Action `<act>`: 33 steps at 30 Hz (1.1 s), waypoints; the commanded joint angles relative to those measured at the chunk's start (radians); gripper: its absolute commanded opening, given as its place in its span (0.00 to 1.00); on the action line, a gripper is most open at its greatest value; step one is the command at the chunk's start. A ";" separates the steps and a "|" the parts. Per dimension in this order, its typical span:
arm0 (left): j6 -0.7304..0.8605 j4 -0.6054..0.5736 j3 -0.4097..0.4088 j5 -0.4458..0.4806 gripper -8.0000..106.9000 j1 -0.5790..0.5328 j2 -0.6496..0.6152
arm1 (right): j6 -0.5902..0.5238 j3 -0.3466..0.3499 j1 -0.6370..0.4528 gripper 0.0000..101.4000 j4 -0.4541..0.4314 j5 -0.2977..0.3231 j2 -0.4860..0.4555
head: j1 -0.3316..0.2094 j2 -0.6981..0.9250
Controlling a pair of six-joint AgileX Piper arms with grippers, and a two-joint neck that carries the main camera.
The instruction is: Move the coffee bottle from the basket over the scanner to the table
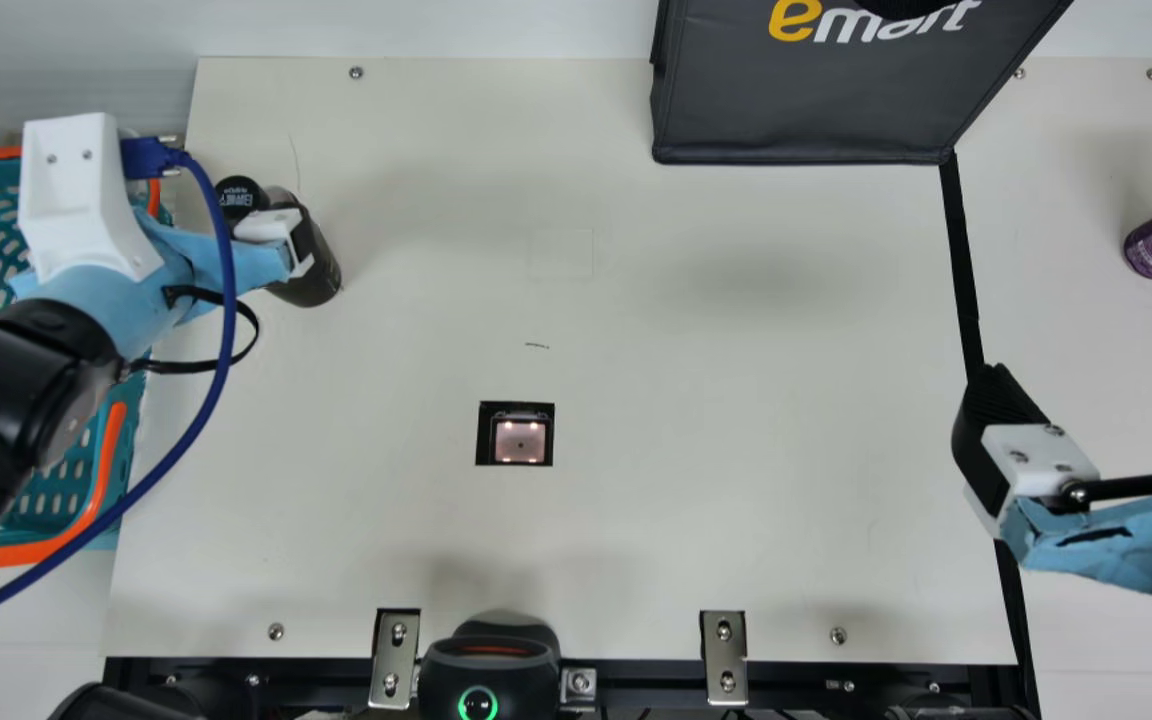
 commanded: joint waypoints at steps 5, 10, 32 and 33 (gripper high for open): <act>-0.090 0.069 0.014 -0.074 0.85 0.001 0.044 | 0.000 0.000 0.000 0.94 0.000 0.000 0.000 | -0.030 0.000; -0.141 0.117 0.006 -0.098 0.85 -0.004 0.088 | 0.000 0.000 0.000 0.94 0.000 0.000 0.000 | -0.030 0.000; -0.254 0.244 -0.039 -0.080 0.27 -0.033 0.183 | 0.000 0.000 0.000 0.94 0.000 0.000 0.000 | -0.030 0.000; -0.259 0.251 -0.040 -0.077 0.21 -0.034 0.183 | 0.000 0.000 0.000 0.94 0.000 0.000 0.000 | -0.030 0.000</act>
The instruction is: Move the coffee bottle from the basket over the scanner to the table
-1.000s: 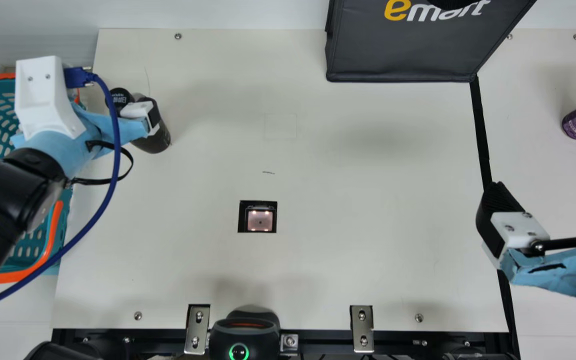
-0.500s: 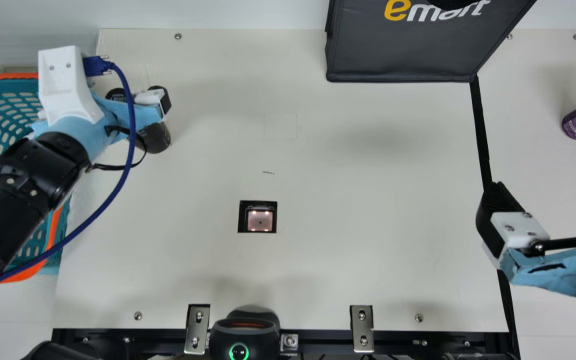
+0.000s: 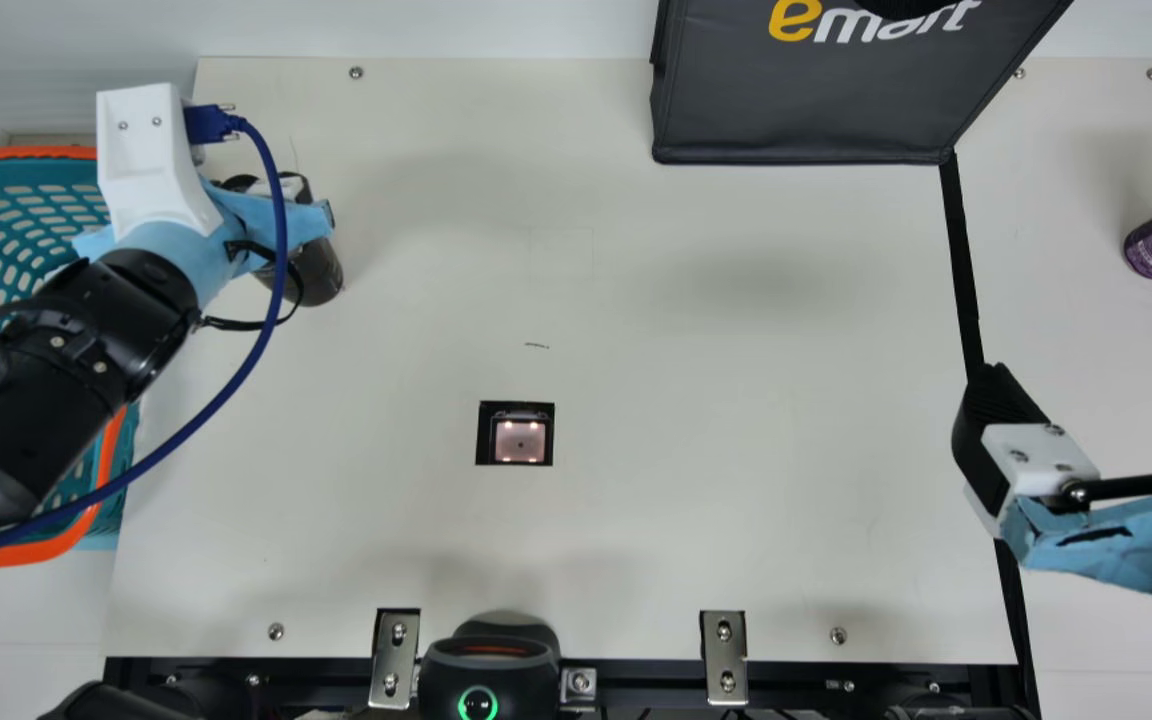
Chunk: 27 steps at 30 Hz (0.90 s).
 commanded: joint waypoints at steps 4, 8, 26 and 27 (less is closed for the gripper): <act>-0.030 0.024 -0.010 0.024 0.00 -0.009 -0.005 | 0.000 0.000 0.000 0.94 0.000 0.000 0.000 | -0.029 0.000; -0.038 0.020 -0.029 0.060 0.00 -0.024 -0.022 | 0.000 0.000 0.000 0.94 0.000 0.000 0.000 | -0.029 0.000; 0.048 -0.120 -0.141 0.339 0.00 -0.145 -0.154 | 0.000 0.000 0.000 0.94 0.000 0.000 0.000 | -0.029 0.000; 0.046 -0.122 -0.145 0.352 0.00 -0.158 -0.160 | 0.000 0.000 0.000 0.94 0.000 0.000 0.000 | -0.029 0.000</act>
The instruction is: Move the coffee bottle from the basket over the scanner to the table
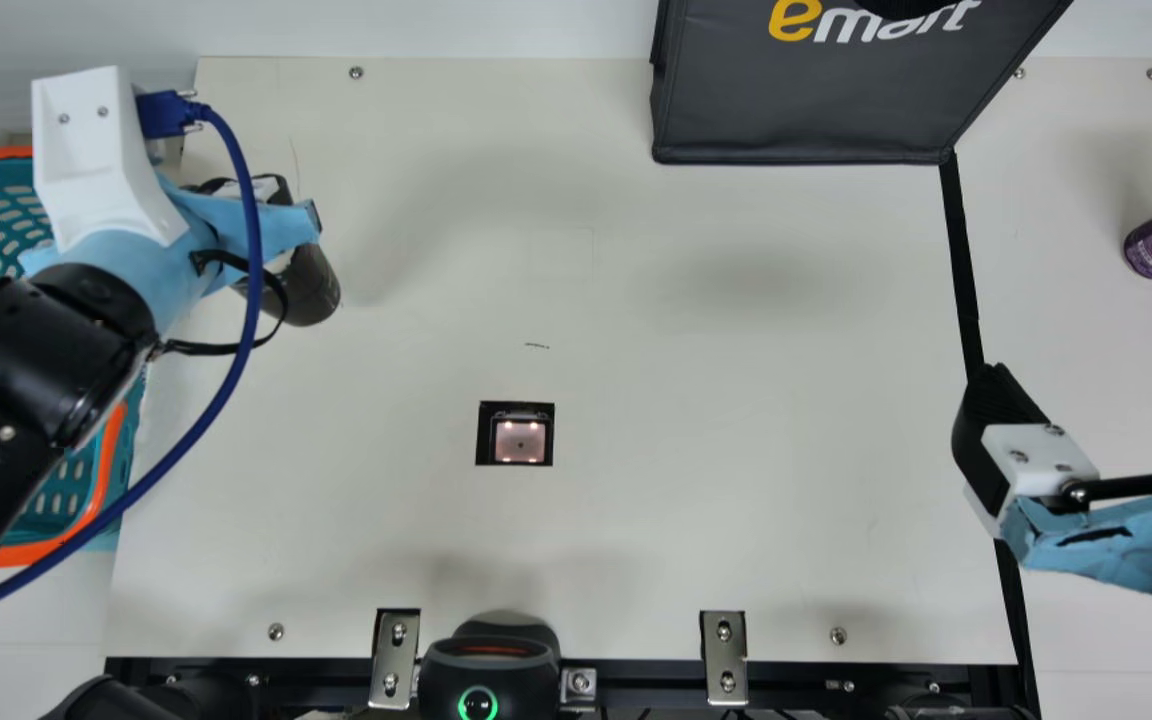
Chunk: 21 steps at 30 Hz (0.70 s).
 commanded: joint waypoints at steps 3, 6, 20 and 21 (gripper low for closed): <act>-0.016 0.001 -0.016 0.062 0.00 -0.063 -0.018 | 0.000 0.000 0.000 0.94 0.000 0.000 0.000 | -0.029 0.000; -0.044 0.012 -0.026 0.098 0.00 -0.123 -0.031 | 0.000 0.000 0.000 0.94 0.000 0.000 0.000 | -0.029 0.000; -0.237 0.075 -0.064 0.241 0.00 -0.432 -0.034 | 0.000 0.000 0.000 0.94 0.000 0.000 0.000 | -0.029 0.000; -0.253 0.078 -0.066 0.252 0.00 -0.454 -0.033 | 0.000 0.000 0.000 0.94 0.000 0.000 0.000 | -0.029 0.000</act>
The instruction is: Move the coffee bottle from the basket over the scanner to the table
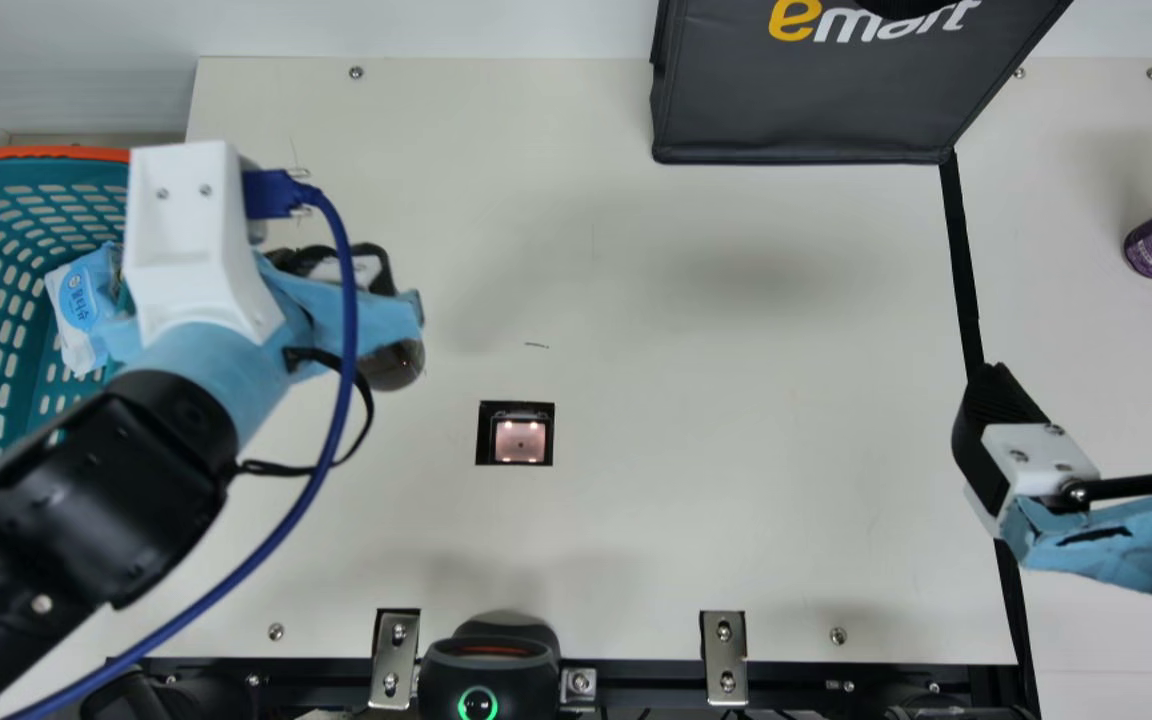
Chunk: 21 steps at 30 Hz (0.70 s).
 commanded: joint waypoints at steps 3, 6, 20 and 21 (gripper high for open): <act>-0.065 0.007 -0.009 0.042 0.00 -0.108 0.004 | 0.000 0.000 0.000 0.94 0.000 0.000 0.000 | -0.030 0.000; -0.108 0.010 -0.015 0.067 0.00 -0.165 0.005 | 0.000 0.000 0.000 0.94 0.000 0.000 0.000 | -0.030 0.000; -0.308 0.038 0.019 0.127 0.00 -0.390 0.014 | 0.000 0.000 0.000 0.94 0.000 0.000 0.000 | -0.030 0.000; -0.320 0.039 0.025 0.127 0.00 -0.399 0.015 | 0.000 0.000 0.000 0.94 0.000 0.000 0.000 | -0.030 0.000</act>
